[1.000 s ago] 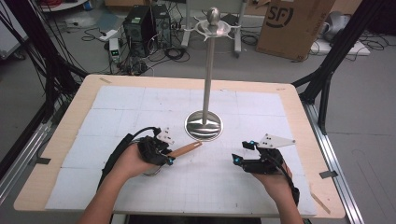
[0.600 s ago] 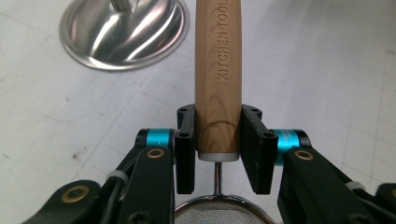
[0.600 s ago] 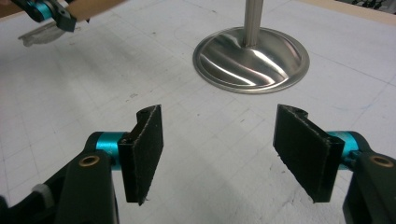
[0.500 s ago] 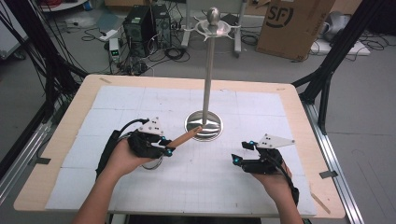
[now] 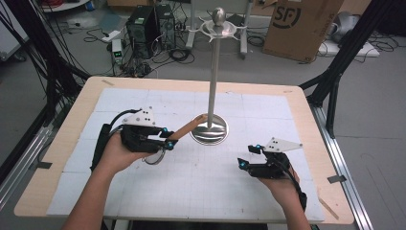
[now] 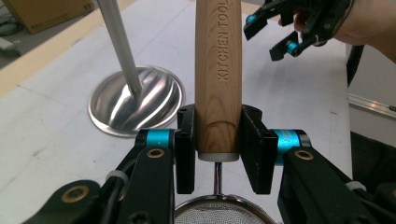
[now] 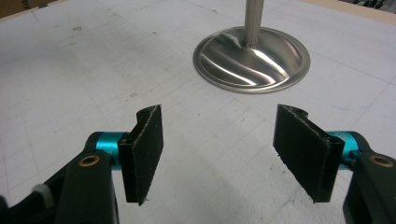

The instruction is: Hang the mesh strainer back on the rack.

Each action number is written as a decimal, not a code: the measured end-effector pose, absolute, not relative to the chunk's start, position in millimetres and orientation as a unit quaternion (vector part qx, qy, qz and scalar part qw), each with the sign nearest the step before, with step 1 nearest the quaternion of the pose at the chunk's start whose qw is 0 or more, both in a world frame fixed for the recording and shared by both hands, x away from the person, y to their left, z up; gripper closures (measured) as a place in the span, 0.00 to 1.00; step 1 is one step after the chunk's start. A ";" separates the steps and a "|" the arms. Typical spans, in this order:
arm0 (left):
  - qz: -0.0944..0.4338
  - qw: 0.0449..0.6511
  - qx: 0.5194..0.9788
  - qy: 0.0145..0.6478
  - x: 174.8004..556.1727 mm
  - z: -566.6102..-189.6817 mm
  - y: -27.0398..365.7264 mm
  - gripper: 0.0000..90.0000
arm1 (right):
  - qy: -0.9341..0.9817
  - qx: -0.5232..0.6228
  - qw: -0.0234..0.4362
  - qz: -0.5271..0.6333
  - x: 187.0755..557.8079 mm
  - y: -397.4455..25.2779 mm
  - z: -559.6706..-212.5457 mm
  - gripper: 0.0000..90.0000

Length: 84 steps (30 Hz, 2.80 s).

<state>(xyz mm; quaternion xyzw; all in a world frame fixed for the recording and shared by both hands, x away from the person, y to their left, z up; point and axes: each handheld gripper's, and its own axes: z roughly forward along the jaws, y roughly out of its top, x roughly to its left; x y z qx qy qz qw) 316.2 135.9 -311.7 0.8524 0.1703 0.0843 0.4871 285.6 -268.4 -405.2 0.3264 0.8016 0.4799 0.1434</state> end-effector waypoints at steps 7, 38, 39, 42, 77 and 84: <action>0.107 0.502 0.843 0.160 320.3 -288.3 142.4 0.77 | 0.800 0.331 0.142 0.480 286.4 -271.2 -406.8 0.36; 0.141 0.543 0.809 0.173 368.6 -214.2 156.3 0.77 | 0.800 0.330 0.138 0.482 286.4 -269.8 -407.0 0.36; 0.141 0.545 0.808 0.174 370.0 -212.5 156.3 0.77 | 0.800 0.330 0.138 0.482 286.2 -269.6 -406.9 0.36; 0.143 0.538 0.812 0.177 374.5 -206.4 156.8 0.77 | 0.799 0.330 0.139 0.483 286.1 -269.8 -406.3 0.36; 0.159 0.558 0.787 0.208 402.1 -175.7 158.5 0.77 | 0.801 0.328 0.145 0.480 285.0 -270.7 -405.4 0.36; 0.155 0.555 0.790 0.211 406.0 -178.4 157.8 0.76 | 0.800 0.329 0.145 0.480 284.7 -272.1 -405.6 0.36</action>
